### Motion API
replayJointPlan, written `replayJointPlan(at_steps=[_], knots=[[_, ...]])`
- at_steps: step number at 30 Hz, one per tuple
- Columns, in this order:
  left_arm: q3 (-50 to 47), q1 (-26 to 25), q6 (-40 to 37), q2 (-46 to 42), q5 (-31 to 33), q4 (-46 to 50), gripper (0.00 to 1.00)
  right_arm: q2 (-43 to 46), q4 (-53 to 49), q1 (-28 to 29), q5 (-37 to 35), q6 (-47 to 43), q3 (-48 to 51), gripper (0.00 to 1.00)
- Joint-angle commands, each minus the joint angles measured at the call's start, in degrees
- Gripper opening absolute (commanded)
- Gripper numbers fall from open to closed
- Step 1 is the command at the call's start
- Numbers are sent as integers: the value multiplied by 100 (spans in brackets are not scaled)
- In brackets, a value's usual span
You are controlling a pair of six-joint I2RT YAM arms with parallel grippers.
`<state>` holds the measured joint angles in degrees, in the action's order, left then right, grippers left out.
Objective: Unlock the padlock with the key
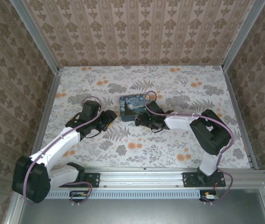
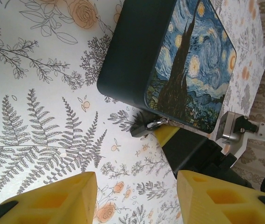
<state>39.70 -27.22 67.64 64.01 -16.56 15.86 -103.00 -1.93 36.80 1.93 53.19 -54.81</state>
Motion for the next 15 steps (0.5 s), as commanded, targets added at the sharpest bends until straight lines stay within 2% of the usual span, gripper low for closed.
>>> replayJointPlan(at_steps=[1,10,15], knots=[[-79,78,-167,-162,-102,-22,49,-50,-307,21,-277,99,-113,40],[-123,248,-233,-177,-233,-96,48,-324,-1394,167,-834,-290,-940,37],[-121,273,-268,-187,-276,-103,47,-493,-1516,205,-844,-332,-1085,35]])
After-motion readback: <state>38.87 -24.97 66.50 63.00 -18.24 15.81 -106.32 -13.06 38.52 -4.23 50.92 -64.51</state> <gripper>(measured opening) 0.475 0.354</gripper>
